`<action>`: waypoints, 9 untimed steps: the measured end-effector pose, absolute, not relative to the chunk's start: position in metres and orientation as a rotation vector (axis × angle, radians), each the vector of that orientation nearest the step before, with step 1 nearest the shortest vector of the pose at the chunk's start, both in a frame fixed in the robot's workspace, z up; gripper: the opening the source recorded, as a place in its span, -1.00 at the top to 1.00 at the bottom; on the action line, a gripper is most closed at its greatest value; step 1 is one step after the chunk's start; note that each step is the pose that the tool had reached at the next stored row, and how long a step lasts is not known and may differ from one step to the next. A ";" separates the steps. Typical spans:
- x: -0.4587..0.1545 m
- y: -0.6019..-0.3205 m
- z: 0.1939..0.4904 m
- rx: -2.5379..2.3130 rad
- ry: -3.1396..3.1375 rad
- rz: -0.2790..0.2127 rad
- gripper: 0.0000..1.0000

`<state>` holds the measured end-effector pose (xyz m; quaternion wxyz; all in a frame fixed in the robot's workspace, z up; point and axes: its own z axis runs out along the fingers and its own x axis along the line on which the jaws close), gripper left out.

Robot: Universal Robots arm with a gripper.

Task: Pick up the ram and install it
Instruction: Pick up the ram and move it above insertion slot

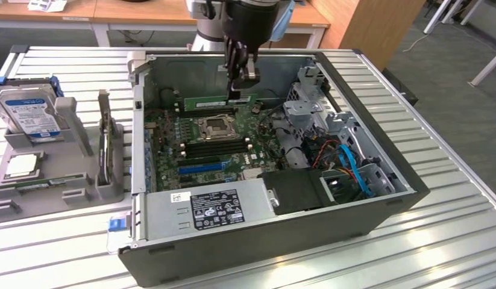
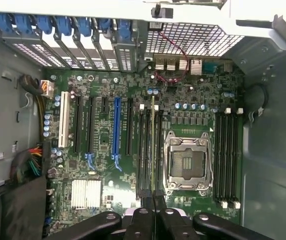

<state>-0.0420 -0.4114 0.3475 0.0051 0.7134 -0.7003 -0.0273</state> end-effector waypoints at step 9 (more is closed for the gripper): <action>-0.042 -0.411 0.346 2.234 -2.193 -0.086 0.77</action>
